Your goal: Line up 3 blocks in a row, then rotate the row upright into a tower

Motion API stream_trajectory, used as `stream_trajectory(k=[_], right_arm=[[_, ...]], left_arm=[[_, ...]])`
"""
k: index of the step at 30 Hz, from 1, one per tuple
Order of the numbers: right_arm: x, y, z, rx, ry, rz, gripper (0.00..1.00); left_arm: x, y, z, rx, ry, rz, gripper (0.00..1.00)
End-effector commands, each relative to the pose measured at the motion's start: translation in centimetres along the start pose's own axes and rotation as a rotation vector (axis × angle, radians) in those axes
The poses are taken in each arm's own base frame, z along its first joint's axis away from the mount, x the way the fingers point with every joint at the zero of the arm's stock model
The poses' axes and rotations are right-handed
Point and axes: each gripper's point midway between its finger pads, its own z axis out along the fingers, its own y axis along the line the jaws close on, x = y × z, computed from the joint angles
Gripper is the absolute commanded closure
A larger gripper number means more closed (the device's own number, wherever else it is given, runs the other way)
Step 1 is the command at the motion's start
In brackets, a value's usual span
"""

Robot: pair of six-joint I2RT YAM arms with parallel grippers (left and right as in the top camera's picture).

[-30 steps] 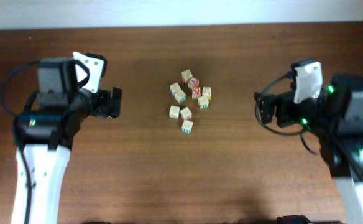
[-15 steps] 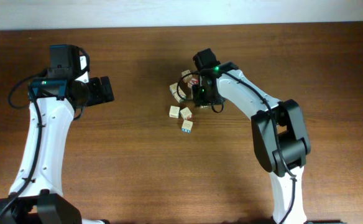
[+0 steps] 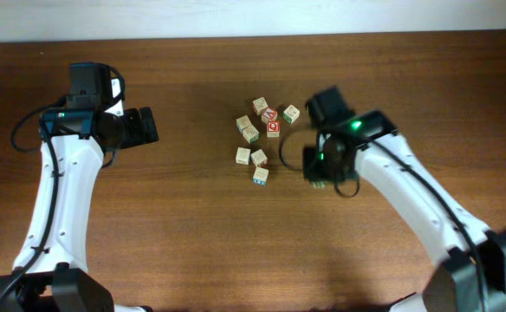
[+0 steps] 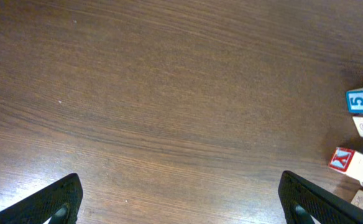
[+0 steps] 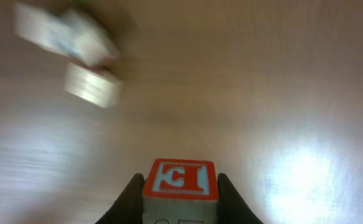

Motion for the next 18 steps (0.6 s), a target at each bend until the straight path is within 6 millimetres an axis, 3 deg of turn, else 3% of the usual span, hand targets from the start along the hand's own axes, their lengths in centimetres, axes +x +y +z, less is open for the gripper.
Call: stream_trajectory(k=[1, 3, 5, 6, 7, 9, 11, 12, 13, 15, 16, 17, 18], right_arm=[[2.3, -1.6, 5.9, 0.034, 0.043, 0.107, 0.90], [4.2, -2.5, 10.4, 0.092, 0.178, 0.117, 0.89], [3.9, -2.9, 10.7, 0.067, 0.207, 0.148, 0.89], [3.8, -3.0, 10.7, 0.052, 0.213, 0.159, 0.69], [3.8, -2.6, 10.6, 0.028, 0.219, 0.134, 0.58], [2.6, -2.0, 8.8, 0.019, 0.217, 0.077, 0.39], [-0.7, -0.3, 5.4, -0.024, 0.148, -0.024, 0.28], [-2.8, 1.1, 3.9, -0.073, 0.085, -0.070, 0.26], [-5.5, 4.0, 3.0, -0.145, -0.036, -0.118, 0.21], [-6.3, 7.3, 4.5, -0.179, -0.077, -0.022, 0.22], [-6.2, 8.9, 6.6, -0.155, -0.080, 0.062, 0.23], [-5.2, 10.0, 10.0, -0.098, -0.054, 0.138, 0.30], [-4.2, 10.4, 12.2, -0.072, -0.018, 0.141, 0.33]], left_arm=[[-0.5, 0.1, -0.2, -0.005, -0.013, -0.015, 0.01], [-0.5, 0.1, -0.2, -0.005, -0.013, -0.015, 0.01], [-0.4, 0.1, -0.2, -0.006, -0.013, -0.014, 0.01], [-0.5, 0.1, -0.2, -0.005, -0.013, -0.015, 0.01], [-0.5, 0.1, -0.2, -0.005, -0.014, -0.015, 0.01], [-0.6, 0.1, -0.2, -0.005, -0.018, -0.015, 0.01], [-0.8, 0.1, -0.2, -0.003, -0.026, -0.015, 0.01], [-0.9, 0.0, -0.2, -0.003, -0.032, -0.015, 0.01], [-1.0, 0.0, -0.2, -0.002, -0.036, -0.016, 0.01], [-1.0, 0.0, -0.2, -0.002, -0.036, -0.016, 0.01], [-1.0, 0.0, -0.2, -0.002, -0.036, -0.016, 0.01], [-1.0, 0.0, -0.2, -0.002, -0.035, -0.016, 0.01], [-1.0, 0.0, -0.2, -0.002, -0.035, -0.016, 0.01]])
